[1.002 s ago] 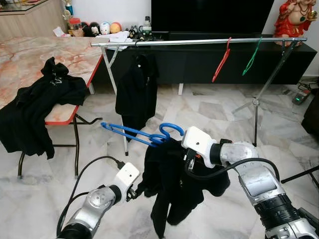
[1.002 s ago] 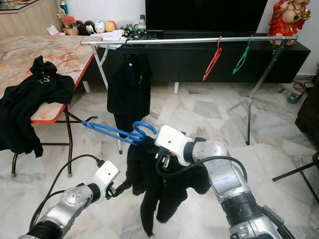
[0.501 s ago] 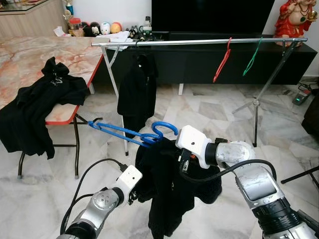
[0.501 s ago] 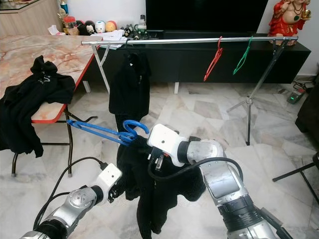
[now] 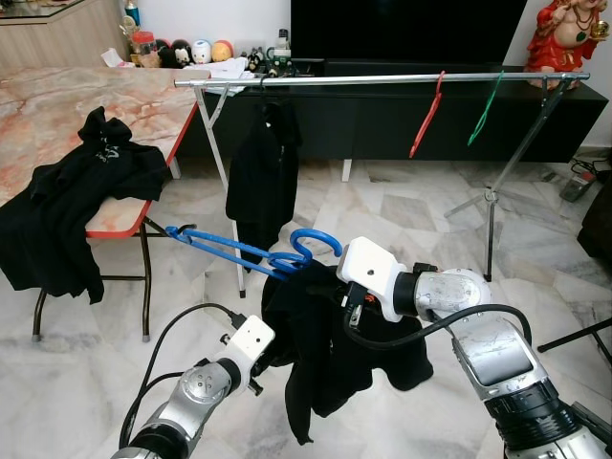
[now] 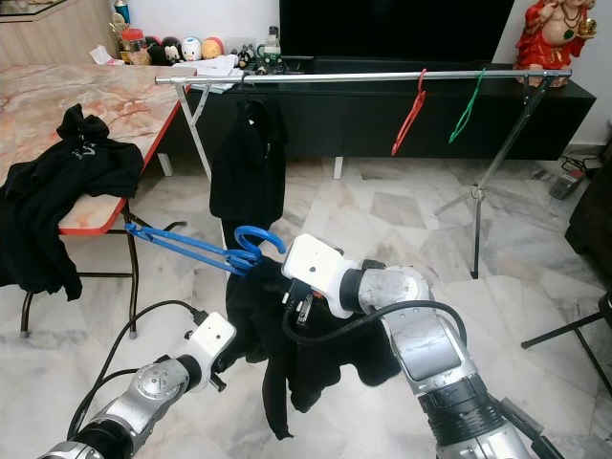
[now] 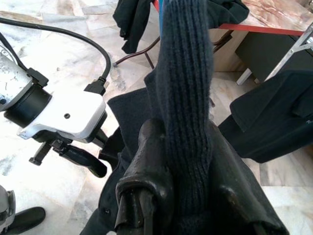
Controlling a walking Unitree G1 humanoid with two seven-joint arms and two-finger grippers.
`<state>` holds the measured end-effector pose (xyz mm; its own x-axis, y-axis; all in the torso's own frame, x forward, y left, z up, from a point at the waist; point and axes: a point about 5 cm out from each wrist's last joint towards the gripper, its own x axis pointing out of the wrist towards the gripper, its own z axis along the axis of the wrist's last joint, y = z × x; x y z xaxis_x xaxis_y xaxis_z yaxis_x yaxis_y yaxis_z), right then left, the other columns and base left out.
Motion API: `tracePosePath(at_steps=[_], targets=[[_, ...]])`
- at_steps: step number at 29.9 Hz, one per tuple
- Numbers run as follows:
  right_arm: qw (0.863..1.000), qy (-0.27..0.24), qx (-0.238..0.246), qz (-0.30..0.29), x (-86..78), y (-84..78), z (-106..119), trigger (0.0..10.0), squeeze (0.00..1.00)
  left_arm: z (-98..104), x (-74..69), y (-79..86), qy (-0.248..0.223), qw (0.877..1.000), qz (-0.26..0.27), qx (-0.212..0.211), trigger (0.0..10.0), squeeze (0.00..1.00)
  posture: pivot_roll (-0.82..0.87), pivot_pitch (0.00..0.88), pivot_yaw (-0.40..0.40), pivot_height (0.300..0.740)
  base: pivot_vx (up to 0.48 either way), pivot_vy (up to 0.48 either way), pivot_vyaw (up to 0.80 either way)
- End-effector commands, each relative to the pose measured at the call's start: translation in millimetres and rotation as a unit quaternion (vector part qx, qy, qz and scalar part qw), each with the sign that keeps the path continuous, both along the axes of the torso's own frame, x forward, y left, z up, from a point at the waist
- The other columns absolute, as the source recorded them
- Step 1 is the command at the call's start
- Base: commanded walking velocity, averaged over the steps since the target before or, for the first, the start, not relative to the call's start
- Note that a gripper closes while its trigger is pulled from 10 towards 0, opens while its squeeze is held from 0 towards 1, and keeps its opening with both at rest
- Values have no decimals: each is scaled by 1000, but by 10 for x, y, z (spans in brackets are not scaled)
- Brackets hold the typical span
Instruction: Hang hanger
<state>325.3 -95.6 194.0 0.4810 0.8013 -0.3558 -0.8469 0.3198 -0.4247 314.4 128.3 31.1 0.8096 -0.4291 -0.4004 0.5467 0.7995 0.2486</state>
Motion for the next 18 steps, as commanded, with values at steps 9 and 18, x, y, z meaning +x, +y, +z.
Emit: tracePosePath(at_steps=[9, 18], targets=[[1000, -17, 20, 17, -57, 63, 109, 0, 0, -22, 26, 26, 3, 999, 36, 7, 0, 0, 35, 102, -12, 740, 0, 0, 0], [1000, -13, 19, 10, -51, 40, 87, 0, 0, -4, 51, 71, 0, 998, 66, -8, 0, 0, 36, 102, -12, 740, 0, 0, 0]])
